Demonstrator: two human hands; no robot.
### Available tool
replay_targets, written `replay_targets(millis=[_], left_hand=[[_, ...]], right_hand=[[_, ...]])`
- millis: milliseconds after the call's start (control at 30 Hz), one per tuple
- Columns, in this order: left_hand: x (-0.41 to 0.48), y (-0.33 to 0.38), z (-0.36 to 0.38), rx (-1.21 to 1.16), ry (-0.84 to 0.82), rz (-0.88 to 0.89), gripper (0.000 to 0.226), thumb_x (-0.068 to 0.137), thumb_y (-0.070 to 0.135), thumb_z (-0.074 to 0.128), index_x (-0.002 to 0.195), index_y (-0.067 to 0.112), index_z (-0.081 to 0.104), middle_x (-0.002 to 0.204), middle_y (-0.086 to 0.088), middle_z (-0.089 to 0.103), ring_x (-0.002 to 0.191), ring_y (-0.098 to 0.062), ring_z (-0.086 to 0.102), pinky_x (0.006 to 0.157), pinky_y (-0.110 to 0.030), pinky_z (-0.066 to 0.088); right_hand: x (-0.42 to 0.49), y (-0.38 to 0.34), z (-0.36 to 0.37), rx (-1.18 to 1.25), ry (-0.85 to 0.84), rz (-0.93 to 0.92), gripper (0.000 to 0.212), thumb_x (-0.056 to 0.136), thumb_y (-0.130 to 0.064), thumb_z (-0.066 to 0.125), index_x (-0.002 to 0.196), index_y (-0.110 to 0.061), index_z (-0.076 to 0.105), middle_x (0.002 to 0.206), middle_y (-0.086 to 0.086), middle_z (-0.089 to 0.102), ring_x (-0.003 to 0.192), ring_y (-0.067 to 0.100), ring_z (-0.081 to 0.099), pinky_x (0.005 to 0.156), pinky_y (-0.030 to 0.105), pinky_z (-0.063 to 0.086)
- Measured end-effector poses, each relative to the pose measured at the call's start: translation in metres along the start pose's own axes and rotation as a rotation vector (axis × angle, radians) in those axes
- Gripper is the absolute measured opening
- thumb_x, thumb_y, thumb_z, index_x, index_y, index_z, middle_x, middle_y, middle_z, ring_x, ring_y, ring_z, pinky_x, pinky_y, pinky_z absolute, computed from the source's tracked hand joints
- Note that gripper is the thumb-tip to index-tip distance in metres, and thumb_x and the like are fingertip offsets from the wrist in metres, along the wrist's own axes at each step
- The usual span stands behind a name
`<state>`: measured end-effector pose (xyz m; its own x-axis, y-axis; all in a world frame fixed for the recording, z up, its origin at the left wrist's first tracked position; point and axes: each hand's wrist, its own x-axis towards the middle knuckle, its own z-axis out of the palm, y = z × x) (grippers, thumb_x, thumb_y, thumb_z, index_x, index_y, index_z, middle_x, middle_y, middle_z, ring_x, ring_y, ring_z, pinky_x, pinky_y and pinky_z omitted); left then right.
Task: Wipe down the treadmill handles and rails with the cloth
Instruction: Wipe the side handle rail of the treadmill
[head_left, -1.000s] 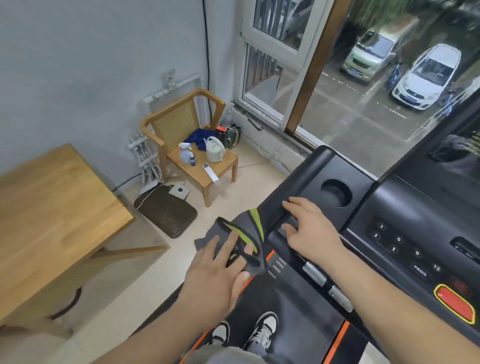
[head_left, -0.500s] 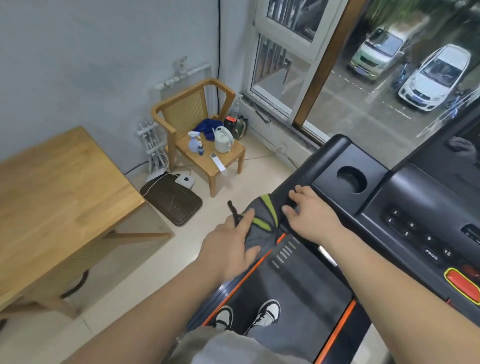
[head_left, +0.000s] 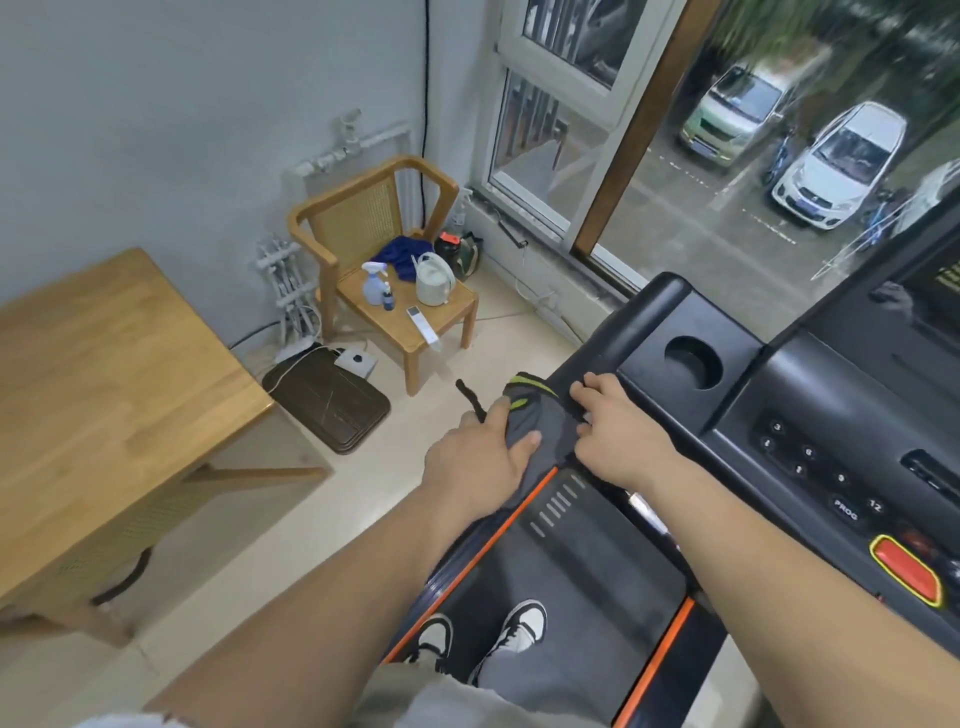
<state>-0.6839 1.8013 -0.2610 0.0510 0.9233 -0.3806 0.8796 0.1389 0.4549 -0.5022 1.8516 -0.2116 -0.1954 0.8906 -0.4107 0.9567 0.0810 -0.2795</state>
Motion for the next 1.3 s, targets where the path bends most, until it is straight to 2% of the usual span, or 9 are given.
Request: replay_targets(millis=[100, 233, 300, 533, 767, 900, 1000, 1167, 1300], left_hand=[[-0.058, -0.03, 0.02, 0.337, 0.191, 0.19, 0.074, 0.097, 0.061, 0.032, 0.163, 0.03, 0.019, 0.131, -0.015, 0.052, 0.101, -0.033, 0.06, 0.081, -0.042, 0.052], [-0.095, -0.071, 0.028, 0.338, 0.253, 0.239, 0.081, 0.084, 0.057, 0.053, 0.158, 0.028, 0.036, 0.122, -0.015, 0.061, 0.089, -0.029, 0.063, 0.069, -0.039, 0.058], [-0.081, -0.062, 0.024, 0.392, 0.268, 0.203, 0.076, 0.088, 0.058, 0.044, 0.156, 0.024, 0.039, 0.106, -0.014, 0.063, 0.08, -0.03, 0.064, 0.058, -0.041, 0.055], [-0.011, -0.025, -0.003, -0.174, -0.048, -0.057, 0.056, 0.104, 0.064, 0.024, 0.151, 0.035, 0.032, 0.132, -0.016, 0.057, 0.118, -0.039, 0.059, 0.099, -0.045, 0.047], [-0.11, -0.078, 0.026, 0.336, 0.261, 0.193, 0.074, 0.091, 0.063, 0.041, 0.153, 0.021, 0.044, 0.096, -0.012, 0.061, 0.071, -0.027, 0.061, 0.054, -0.038, 0.052], [-0.053, -0.058, 0.005, 0.144, 0.082, 0.056, 0.071, 0.101, 0.068, 0.028, 0.159, 0.027, 0.025, 0.126, -0.017, 0.058, 0.11, -0.04, 0.063, 0.087, -0.044, 0.053], [-0.01, -0.048, -0.002, -0.214, -0.176, -0.092, 0.068, 0.099, 0.073, 0.022, 0.151, 0.029, 0.033, 0.143, -0.017, 0.054, 0.127, -0.039, 0.055, 0.107, -0.048, 0.043], [-0.095, -0.078, 0.016, 0.157, 0.149, 0.132, 0.071, 0.1, 0.067, 0.03, 0.161, 0.033, 0.019, 0.128, -0.013, 0.054, 0.109, -0.035, 0.061, 0.086, -0.043, 0.053], [-0.136, -0.103, 0.025, 0.301, 0.206, 0.179, 0.079, 0.092, 0.069, 0.03, 0.16, 0.028, 0.028, 0.117, -0.014, 0.059, 0.089, -0.031, 0.063, 0.069, -0.041, 0.056]], right_hand=[[-0.001, 0.005, -0.009, 0.002, 0.006, -0.017, 0.064, 0.095, -0.018, 0.057, 0.156, -0.016, 0.039, 0.164, -0.004, 0.025, 0.15, 0.016, 0.031, 0.121, 0.036, 0.032], [-0.01, -0.01, -0.008, -0.028, 0.048, -0.11, 0.082, 0.087, -0.024, 0.074, 0.159, -0.026, 0.035, 0.165, -0.009, 0.023, 0.151, 0.016, 0.027, 0.119, 0.038, 0.035], [-0.011, -0.02, -0.001, -0.07, 0.006, -0.146, 0.083, 0.084, -0.025, 0.076, 0.158, -0.028, 0.037, 0.166, -0.007, 0.023, 0.152, 0.016, 0.024, 0.119, 0.037, 0.035], [-0.008, -0.042, 0.011, -0.137, 0.005, -0.115, 0.077, 0.076, -0.017, 0.075, 0.149, -0.028, 0.05, 0.146, -0.005, 0.037, 0.132, 0.02, 0.049, 0.098, 0.034, 0.05], [-0.014, -0.048, 0.02, -0.147, 0.036, -0.071, 0.101, 0.059, -0.037, 0.096, 0.148, -0.027, 0.048, 0.143, -0.008, 0.035, 0.144, 0.018, 0.033, 0.096, 0.038, 0.05], [-0.015, -0.05, 0.022, -0.162, 0.117, -0.081, 0.082, 0.067, -0.027, 0.088, 0.142, -0.027, 0.055, 0.141, -0.006, 0.04, 0.13, 0.018, 0.048, 0.085, 0.032, 0.051], [-0.015, -0.054, 0.02, -0.179, 0.108, -0.066, 0.088, 0.057, -0.033, 0.095, 0.136, -0.029, 0.06, 0.138, -0.006, 0.045, 0.122, 0.019, 0.055, 0.084, 0.033, 0.053], [-0.016, -0.057, 0.017, -0.218, 0.11, -0.051, 0.095, 0.053, -0.04, 0.097, 0.139, -0.03, 0.058, 0.139, -0.008, 0.046, 0.123, 0.02, 0.054, 0.087, 0.037, 0.054], [-0.017, -0.054, 0.02, -0.165, 0.101, -0.035, 0.1, 0.051, -0.038, 0.098, 0.141, -0.03, 0.056, 0.141, -0.009, 0.044, 0.127, 0.019, 0.051, 0.088, 0.038, 0.053]])
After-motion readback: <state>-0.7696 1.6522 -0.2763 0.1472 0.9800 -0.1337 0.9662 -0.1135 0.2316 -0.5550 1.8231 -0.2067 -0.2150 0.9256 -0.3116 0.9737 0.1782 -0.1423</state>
